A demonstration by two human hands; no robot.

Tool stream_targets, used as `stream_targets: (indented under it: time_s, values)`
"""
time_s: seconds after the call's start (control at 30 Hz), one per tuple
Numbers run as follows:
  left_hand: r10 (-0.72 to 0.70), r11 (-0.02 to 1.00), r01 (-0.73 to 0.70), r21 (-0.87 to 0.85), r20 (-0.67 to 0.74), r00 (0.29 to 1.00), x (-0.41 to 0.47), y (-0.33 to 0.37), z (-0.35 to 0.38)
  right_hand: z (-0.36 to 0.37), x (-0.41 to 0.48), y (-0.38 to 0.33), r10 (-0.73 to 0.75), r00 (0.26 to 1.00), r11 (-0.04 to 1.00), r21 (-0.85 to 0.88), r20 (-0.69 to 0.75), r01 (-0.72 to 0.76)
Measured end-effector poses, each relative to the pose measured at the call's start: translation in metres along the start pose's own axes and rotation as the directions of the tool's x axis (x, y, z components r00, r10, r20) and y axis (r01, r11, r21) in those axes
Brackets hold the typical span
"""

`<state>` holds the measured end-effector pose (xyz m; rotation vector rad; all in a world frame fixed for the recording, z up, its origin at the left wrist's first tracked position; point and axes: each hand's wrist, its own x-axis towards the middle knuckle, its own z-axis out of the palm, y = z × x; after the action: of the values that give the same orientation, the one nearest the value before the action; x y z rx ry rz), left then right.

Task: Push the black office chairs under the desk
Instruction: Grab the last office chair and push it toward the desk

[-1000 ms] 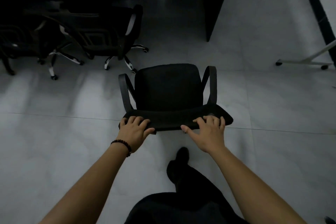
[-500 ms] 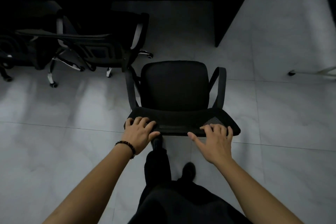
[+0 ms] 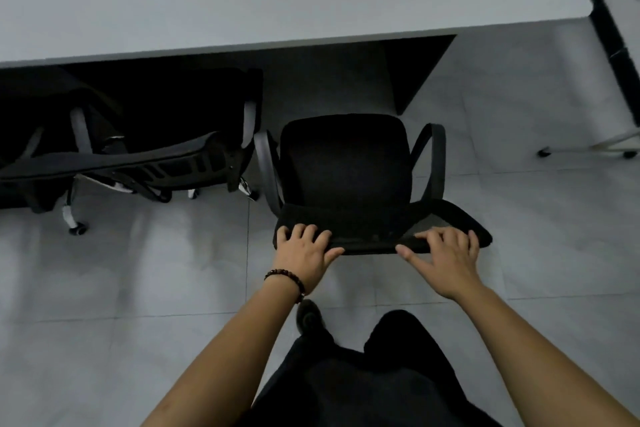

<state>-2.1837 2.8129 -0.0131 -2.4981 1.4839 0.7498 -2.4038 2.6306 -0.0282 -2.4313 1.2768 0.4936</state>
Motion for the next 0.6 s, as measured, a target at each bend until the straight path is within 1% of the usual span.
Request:
stream_targets:
  time_s: [0.07, 0.13, 0.2, 0.3, 0.37, 0.6]
  values:
    - [-0.011, 1.0, 0.011, 0.006, 0.0, 1.0, 0.024, 0.001, -0.012, -0.017, 0.025, 0.0, -0.004, 1.0, 1.0, 0.001, 0.028, 0.004]
    - [-0.014, 1.0, 0.014, 0.012, -0.031, 0.999, 0.048, 0.004, -0.021, -0.033, 0.049, 0.002, -0.017, 0.999, 1.0, -0.003, 0.044, 0.017]
    - [-0.027, 1.0, 0.027, 0.006, -0.055, 0.998, 0.076, 0.006, -0.034, -0.048, 0.079, 0.005, -0.026, 0.999, 1.0, 0.007, 0.043, 0.026]
    - [-0.087, 0.996, 0.086, -0.018, -0.053, 0.995, 0.115, 0.009, -0.054, -0.07, 0.122, 0.007, -0.05, 0.998, 0.999, 0.011, 0.039, 0.05]
    - [-0.122, 0.992, 0.119, -0.037, -0.076, 0.99, 0.139, 0.018, -0.064, -0.085, 0.149, 0.01, -0.056, 0.997, 0.998, 0.012, 0.049, 0.056]
    - [-0.176, 0.983, 0.169, -0.073, -0.108, 0.978, 0.2, 0.024, -0.093, -0.118, 0.219, 0.021, -0.116, 0.992, 0.993, 0.0, 0.039, 0.116]
